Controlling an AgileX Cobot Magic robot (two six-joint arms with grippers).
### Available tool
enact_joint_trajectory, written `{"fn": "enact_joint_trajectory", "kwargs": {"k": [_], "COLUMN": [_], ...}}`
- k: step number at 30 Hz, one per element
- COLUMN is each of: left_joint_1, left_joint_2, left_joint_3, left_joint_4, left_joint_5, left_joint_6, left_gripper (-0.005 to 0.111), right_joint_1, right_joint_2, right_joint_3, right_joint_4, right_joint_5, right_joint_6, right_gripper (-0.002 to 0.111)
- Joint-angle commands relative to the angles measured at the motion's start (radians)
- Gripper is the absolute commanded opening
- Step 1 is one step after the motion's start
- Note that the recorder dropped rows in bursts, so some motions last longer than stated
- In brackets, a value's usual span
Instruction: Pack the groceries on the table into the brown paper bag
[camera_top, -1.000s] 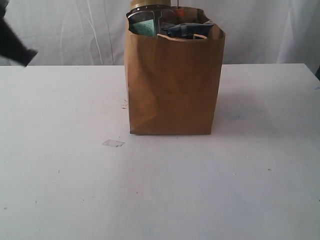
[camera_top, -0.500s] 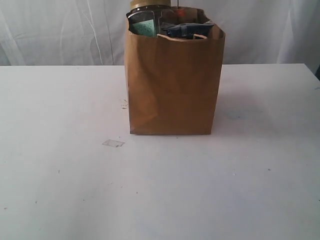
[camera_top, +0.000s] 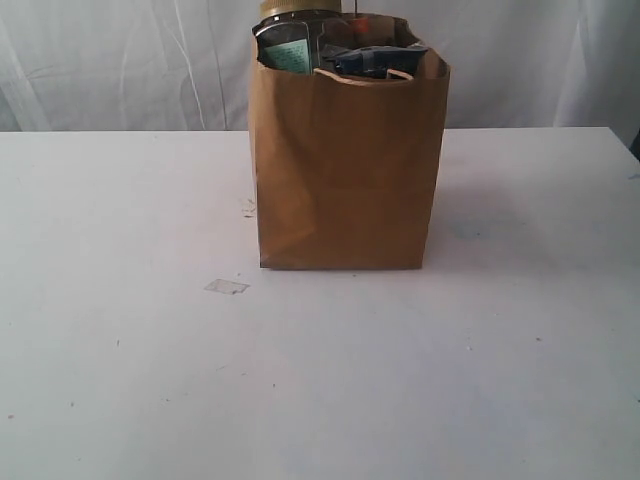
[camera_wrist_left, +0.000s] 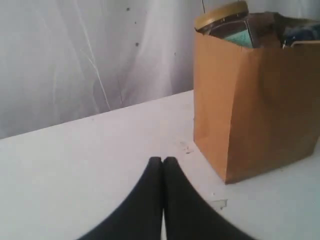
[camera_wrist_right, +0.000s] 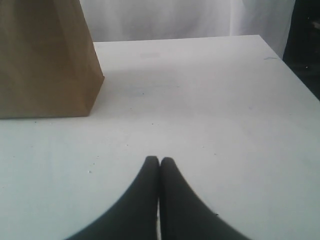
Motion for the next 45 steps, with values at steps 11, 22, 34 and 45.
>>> {"fn": "enact_joint_trajectory", "kwargs": {"k": [11,22,34,45], "left_joint_1": [0.008,0.572,0.595,0.598], "left_joint_2": [-0.085,-0.279,-0.281,-0.376], "left_joint_3": [0.188,0.237,0.477,0.451], "left_joint_4": [0.022,0.022,0.179,0.140], "left_joint_5": [-0.191,-0.091,-0.103,-0.120], "left_joint_6": [-0.031,-0.090,-0.112,-0.237], "left_gripper": [0.000,0.000,0.000,0.000], "right_joint_1": [-0.001,-0.001,-0.001,-0.001], "right_joint_2": [-0.006,-0.006,-0.006,-0.006], "right_joint_3": [0.005,0.005,0.005,0.005], "right_joint_4": [-0.001,-0.001,0.001,0.001], "right_joint_5": [-0.006,-0.006,-0.006,-0.006], "right_joint_6": [0.004,0.004,0.004,0.004], "right_gripper": [0.000,0.000,0.000,0.000]}}
